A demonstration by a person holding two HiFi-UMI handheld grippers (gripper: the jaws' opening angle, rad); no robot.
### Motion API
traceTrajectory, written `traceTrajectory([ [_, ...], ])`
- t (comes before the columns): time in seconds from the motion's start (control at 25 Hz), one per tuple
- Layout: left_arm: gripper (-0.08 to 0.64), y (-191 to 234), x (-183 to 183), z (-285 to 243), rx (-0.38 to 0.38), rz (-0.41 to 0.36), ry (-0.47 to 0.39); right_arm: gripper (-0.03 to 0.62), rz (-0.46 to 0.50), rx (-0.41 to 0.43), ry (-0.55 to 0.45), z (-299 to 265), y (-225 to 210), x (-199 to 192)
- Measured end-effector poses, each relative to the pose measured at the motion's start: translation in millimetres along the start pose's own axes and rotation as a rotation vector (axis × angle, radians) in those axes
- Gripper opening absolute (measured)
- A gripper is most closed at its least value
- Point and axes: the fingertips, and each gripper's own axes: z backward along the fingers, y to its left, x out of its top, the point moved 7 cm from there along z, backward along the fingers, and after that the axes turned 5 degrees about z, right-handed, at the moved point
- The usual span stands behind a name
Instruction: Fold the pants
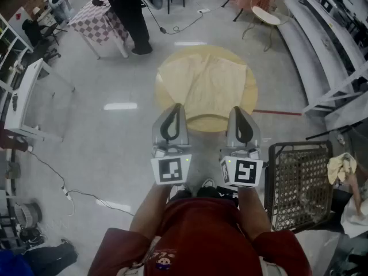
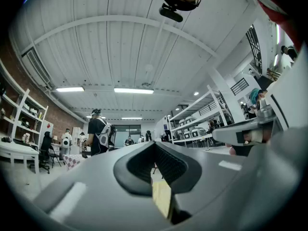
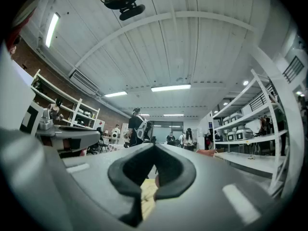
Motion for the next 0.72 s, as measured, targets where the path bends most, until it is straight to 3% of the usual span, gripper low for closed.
traceTrajectory([
  [0.72,0.006,-22,-9,-10,0.016,-0.025,0.011,-0.002,-0.041,0.007,-0.012,1,-25,-16],
])
